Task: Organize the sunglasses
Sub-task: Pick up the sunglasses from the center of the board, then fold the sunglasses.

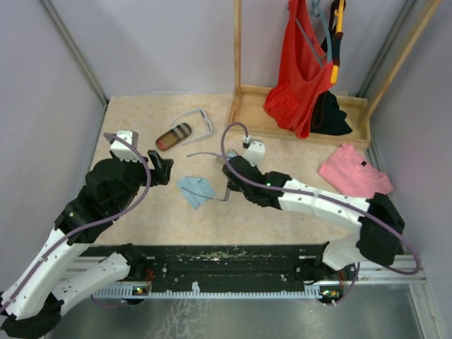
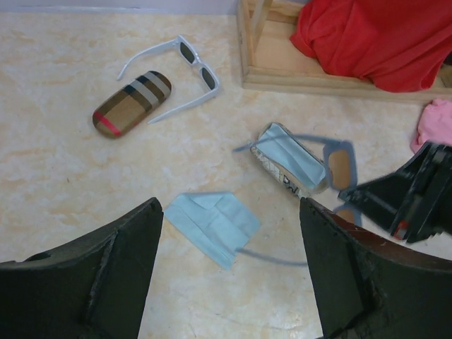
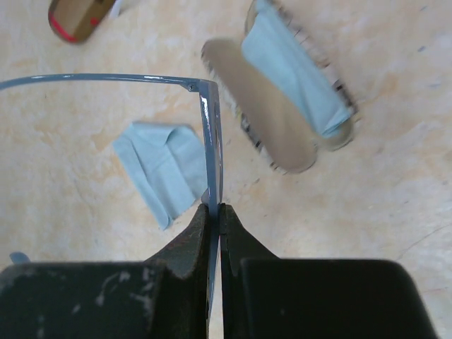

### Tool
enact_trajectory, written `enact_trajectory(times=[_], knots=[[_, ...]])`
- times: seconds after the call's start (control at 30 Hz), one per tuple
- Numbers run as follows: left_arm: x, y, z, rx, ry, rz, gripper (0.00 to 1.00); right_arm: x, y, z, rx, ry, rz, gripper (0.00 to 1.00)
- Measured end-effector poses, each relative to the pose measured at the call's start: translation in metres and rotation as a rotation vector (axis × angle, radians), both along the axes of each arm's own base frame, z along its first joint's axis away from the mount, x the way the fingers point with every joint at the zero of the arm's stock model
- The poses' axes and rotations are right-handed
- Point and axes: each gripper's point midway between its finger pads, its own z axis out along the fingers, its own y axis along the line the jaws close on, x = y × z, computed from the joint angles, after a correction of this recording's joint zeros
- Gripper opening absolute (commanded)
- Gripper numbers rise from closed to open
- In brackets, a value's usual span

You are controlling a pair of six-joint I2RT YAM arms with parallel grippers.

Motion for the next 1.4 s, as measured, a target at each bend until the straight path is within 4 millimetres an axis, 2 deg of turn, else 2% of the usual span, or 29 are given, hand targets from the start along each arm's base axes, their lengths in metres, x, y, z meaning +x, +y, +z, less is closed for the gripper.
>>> enact_trajectory(times=[0.2,0.3,0.4,0.47,0.6,0.77,0.97,1.23,1.4], knots=[[0.000,-0.023,-0.013,0.026,0.047,-0.107,0.80,0.045,-0.073,0.043,0.031,-0.081,-0.155,0.00],[0.001,-0.040,-0.023,0.029,0.089,-0.174,0.78,0.065,-0.109,0.051,0.008,-0.102,-0.236,0.00],[0.003,-0.061,-0.039,0.024,0.143,-0.243,0.76,0.072,-0.123,0.051,-0.022,-0.102,-0.249,0.00],[0.003,-0.072,-0.054,0.027,0.185,-0.275,0.75,0.072,-0.126,0.051,-0.042,-0.096,-0.231,0.00],[-0.005,-0.095,-0.091,0.053,0.272,-0.331,0.74,0.074,-0.123,0.064,-0.056,-0.116,-0.185,0.00],[-0.010,-0.115,-0.118,0.078,0.312,-0.356,0.74,0.073,-0.116,0.074,-0.046,-0.127,-0.129,0.00],[0.006,-0.132,-0.125,0.078,0.275,-0.323,0.75,0.065,-0.110,0.069,-0.048,-0.096,-0.071,0.00],[0.037,-0.145,-0.138,0.111,0.236,-0.249,0.75,0.054,-0.109,0.079,-0.015,-0.102,-0.028,0.00],[0.047,-0.155,-0.143,0.125,0.230,-0.244,0.75,0.050,-0.110,0.075,-0.017,-0.092,-0.016,0.00]])
